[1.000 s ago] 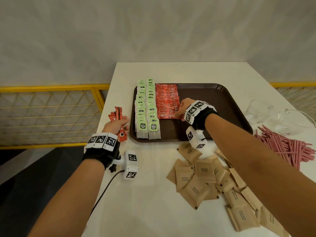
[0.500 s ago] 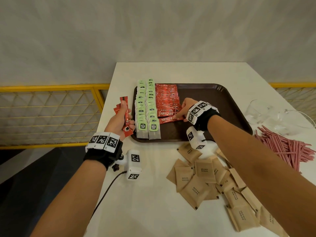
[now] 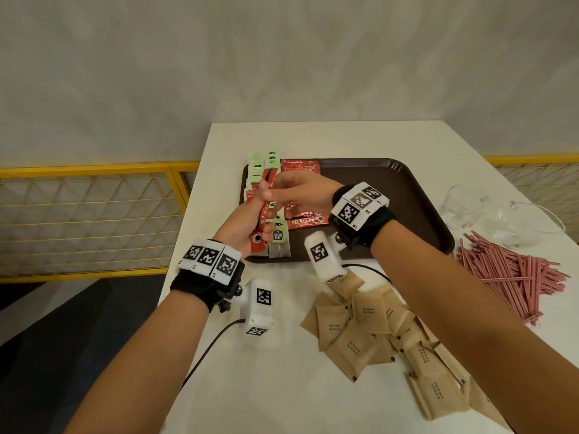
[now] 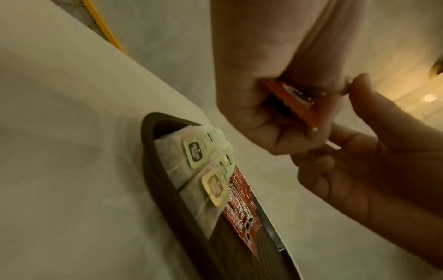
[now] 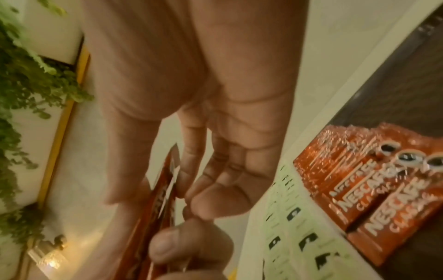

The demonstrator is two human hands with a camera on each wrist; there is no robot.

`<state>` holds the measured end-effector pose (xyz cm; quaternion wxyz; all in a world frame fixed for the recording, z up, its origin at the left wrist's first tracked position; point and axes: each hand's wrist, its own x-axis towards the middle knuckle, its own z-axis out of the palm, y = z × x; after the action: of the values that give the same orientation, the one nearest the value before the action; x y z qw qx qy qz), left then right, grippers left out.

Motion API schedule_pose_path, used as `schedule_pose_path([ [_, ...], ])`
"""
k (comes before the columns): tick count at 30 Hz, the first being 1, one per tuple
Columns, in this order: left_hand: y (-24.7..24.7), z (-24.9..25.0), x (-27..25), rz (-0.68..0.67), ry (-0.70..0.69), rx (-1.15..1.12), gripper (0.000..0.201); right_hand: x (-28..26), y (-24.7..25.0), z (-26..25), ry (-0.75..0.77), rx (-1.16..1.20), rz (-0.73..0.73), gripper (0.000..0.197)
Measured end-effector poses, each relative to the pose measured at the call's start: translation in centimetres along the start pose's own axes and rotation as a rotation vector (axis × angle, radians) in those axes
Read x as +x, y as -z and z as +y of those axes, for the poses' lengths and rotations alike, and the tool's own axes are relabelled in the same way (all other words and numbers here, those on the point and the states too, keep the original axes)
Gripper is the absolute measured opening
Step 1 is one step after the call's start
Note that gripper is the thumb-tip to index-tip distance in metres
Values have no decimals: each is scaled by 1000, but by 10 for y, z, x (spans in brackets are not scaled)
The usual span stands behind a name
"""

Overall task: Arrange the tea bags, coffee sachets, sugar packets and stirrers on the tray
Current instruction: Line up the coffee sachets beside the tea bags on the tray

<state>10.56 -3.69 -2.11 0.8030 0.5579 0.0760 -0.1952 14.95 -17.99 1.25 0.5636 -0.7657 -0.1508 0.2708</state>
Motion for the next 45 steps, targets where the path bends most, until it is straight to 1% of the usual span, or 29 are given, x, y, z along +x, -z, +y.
schedule_pose_path([
  [1, 0, -1, -1, -21, 8, -23, 44, 1, -2, 3, 20, 32, -15, 6],
  [3, 1, -2, -5, -57, 48, -76, 44, 1, -4, 8, 61, 61, -18, 15],
  [7, -2, -8, -9, -78, 154, -117, 54, -1, -8, 13, 154, 171, 30, 20],
  [9, -4, -12, -10, -119, 211, -131, 57, 0, -9, 13, 185, 218, 42, 24],
  [12, -5, -13, -12, -181, 221, -184, 59, 1, -8, 10, 205, 286, 76, 27],
  [14, -5, -11, -12, -156, 159, -217, 55, 0, -5, 9, 194, 386, 146, 30],
  [17, -2, -9, -7, -57, -19, -229, 38, -2, -4, 9, 198, 430, 193, 37],
  [18, 0, -8, -6, -31, -67, -256, 34, -2, -5, 10, 200, 418, 200, 35],
  [20, 2, -7, -7, -14, -141, -314, 19, -2, -7, 10, 200, 409, 234, 23],
  [21, 4, -6, -8, -17, -174, -330, 14, -1, -6, 12, 196, 417, 257, 18],
  [22, 5, -6, -9, -21, -201, -338, 15, -1, -6, 13, 186, 417, 281, 16],
  [24, 5, -7, -11, -23, -224, -337, 25, -2, -4, 15, 148, 344, 336, 19],
  [25, 5, -7, -11, -18, -226, -329, 26, -3, -3, 17, 126, 289, 358, 21],
  [27, 6, -8, -11, 18, -222, -304, 16, -4, -2, 18, 98, 226, 366, 21],
  [28, 7, -8, -10, 45, -218, -294, 11, -5, -1, 18, 93, 218, 356, 22],
  [30, 9, -8, -7, 91, -206, -282, 10, -7, 1, 18, 84, 197, 320, 22],
  [33, 13, -9, -5, 130, -189, -278, 11, -13, 3, 15, 70, 163, 232, 9],
  [36, 12, -9, -4, 159, -193, -238, 9, -17, 7, 13, 75, 214, 191, 11],
  [40, 8, -9, 0, 225, -244, -99, 12, -18, 16, 15, 33, 206, 154, 15],
  [42, 4, -11, 2, 258, -261, 0, 17, -18, 22, 16, 8, 85, 110, 15],
  [45, -4, -13, 5, 235, -262, 159, 15, -19, 27, 16, -12, -244, 66, 10],
])
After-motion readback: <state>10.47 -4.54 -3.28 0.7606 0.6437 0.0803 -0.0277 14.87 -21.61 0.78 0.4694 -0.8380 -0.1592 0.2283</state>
